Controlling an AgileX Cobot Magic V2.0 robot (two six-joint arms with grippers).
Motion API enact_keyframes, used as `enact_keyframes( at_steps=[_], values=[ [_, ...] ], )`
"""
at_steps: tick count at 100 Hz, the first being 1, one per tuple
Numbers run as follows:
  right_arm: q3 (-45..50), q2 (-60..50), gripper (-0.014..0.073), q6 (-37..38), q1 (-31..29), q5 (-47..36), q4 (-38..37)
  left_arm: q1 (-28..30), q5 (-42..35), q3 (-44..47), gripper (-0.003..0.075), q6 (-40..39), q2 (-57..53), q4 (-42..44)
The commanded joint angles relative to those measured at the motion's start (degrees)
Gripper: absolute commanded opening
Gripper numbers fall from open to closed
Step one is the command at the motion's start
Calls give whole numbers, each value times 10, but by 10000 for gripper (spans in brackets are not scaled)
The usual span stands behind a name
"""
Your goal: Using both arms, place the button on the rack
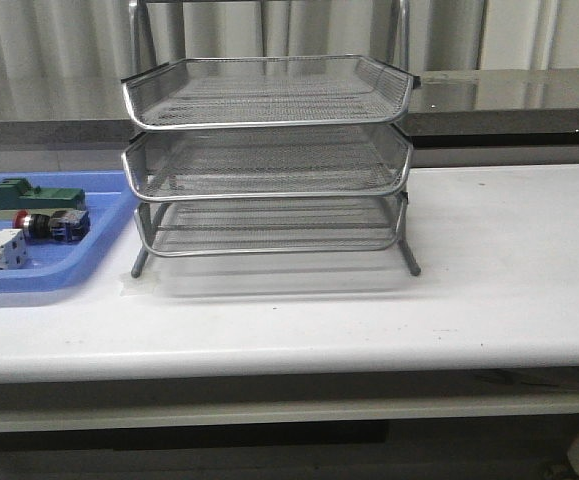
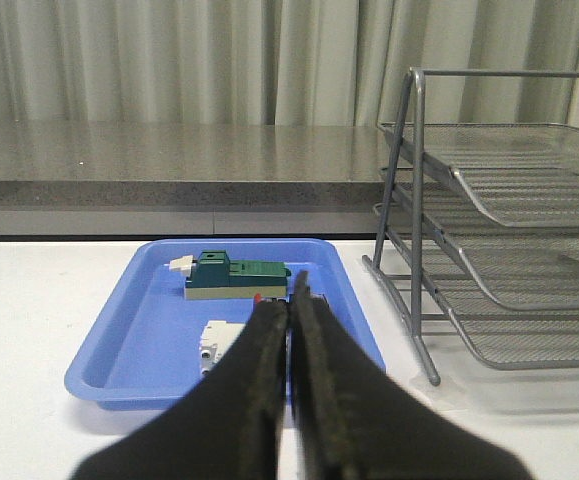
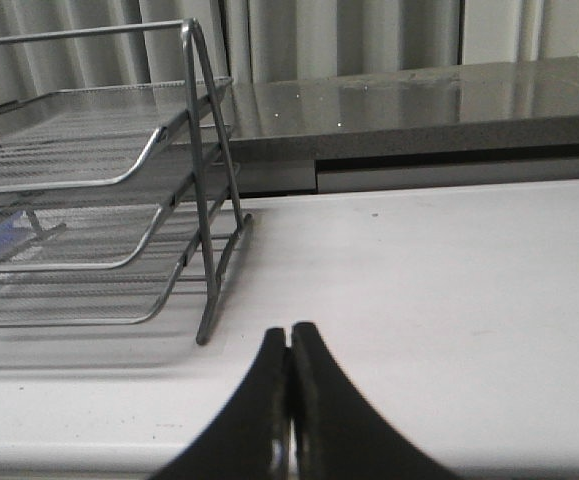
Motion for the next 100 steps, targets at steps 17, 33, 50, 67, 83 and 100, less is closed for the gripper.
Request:
enact_keyframes(
  at_steps=[17,33,50,67,83,100],
  values=[
    [-49,-11,-67,0,-3,-48,2,4,-47,26,4,-4,-19,-4],
    [-127,5,-67,0,-3,63,23,4,-47,26,4,-4,-19,-4],
    [-230,68,-67,0,-3,196,45,4,-47,26,4,-4,-19,-4],
    [-323,163,-67,0,-3,324,57,4,-47,26,4,-4,-19,-4],
    [-397,262,-67,0,-3,411,81,4,-47,26,4,-4,-19,-4],
    [-423,333,-67,0,-3,407,98,4,-47,26,4,-4,-19,-4]
  ],
)
